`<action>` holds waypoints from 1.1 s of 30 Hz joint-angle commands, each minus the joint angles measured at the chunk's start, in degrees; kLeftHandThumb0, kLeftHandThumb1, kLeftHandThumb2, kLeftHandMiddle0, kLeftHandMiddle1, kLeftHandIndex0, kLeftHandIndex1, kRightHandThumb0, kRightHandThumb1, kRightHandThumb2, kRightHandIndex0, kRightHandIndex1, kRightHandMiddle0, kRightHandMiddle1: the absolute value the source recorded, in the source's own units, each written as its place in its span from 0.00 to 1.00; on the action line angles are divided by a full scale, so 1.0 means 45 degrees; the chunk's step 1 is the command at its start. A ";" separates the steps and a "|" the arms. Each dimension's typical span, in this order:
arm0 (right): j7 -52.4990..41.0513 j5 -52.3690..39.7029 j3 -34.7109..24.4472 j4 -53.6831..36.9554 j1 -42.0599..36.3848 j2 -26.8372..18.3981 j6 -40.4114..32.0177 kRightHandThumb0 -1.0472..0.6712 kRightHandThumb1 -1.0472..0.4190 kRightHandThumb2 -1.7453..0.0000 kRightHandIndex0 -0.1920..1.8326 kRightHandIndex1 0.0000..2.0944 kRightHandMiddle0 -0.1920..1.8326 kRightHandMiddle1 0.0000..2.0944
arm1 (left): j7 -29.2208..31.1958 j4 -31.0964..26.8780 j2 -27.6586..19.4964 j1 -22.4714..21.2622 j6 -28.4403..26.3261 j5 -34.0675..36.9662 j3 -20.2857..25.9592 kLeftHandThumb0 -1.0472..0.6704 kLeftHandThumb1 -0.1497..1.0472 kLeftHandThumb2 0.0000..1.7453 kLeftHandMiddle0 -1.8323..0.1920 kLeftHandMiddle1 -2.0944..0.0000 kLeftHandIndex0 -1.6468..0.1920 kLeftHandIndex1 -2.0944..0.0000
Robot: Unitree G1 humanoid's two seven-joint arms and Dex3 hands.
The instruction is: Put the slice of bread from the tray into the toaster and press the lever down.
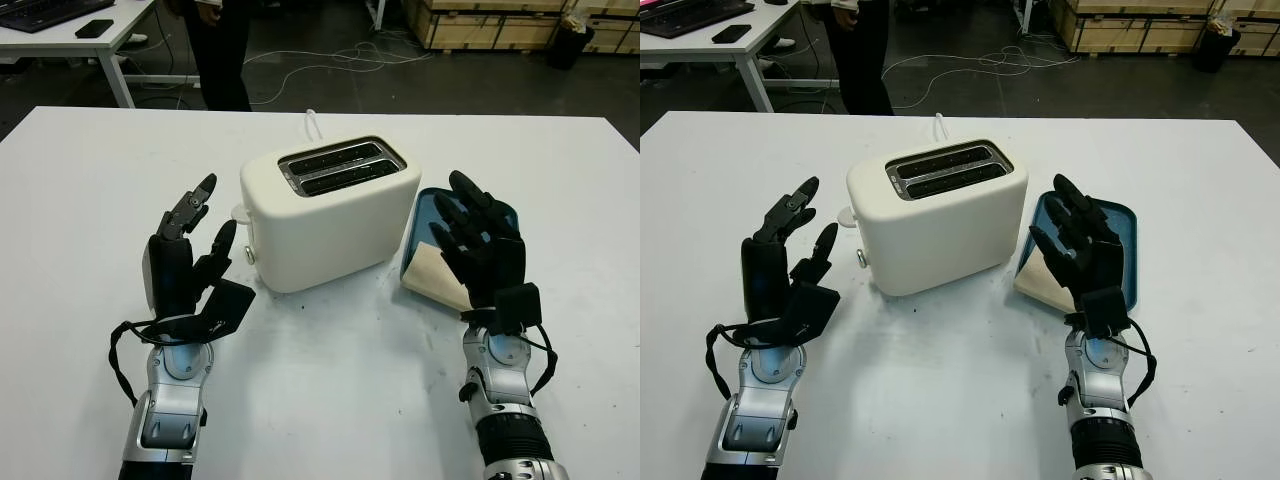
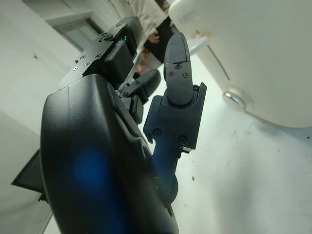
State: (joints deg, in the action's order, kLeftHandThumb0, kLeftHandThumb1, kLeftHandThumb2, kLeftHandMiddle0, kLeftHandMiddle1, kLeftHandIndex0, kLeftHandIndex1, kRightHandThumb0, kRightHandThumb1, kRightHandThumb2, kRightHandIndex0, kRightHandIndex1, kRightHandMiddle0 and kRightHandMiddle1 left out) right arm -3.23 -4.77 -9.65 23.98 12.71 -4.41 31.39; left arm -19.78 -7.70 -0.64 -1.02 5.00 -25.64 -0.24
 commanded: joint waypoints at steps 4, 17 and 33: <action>0.0087 -0.0116 -0.0083 -0.0221 0.0061 -0.0060 -0.0172 0.17 0.11 1.00 0.41 0.01 0.40 0.00 | -0.0197 -0.0078 -0.0014 -0.0033 -0.0108 -0.0171 -0.0044 0.41 0.89 0.21 0.72 0.59 0.56 0.98; -0.0471 0.0434 0.0021 -0.0909 -0.0374 -0.1159 -0.0251 0.19 0.11 1.00 0.37 0.00 0.37 0.00 | -0.0295 0.0158 -0.0023 -0.0154 0.0066 -0.0162 -0.0102 0.40 0.89 0.21 0.73 0.58 0.56 0.98; 0.1935 0.8161 0.0228 -0.4074 -0.4157 -0.5270 0.0954 0.15 0.09 1.00 0.27 0.00 0.30 0.00 | -0.0203 0.0092 -0.0103 -0.0302 0.0144 0.0070 -0.0095 0.41 0.89 0.22 0.74 0.57 0.56 0.98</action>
State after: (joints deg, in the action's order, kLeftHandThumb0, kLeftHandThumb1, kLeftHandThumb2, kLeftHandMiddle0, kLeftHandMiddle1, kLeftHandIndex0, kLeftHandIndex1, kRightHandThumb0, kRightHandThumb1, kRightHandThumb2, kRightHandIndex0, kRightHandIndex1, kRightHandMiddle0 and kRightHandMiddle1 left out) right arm 4.52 30.48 -8.83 7.23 -4.86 -27.09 35.81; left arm -20.82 -7.12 -0.77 -1.59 5.00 -25.88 -0.68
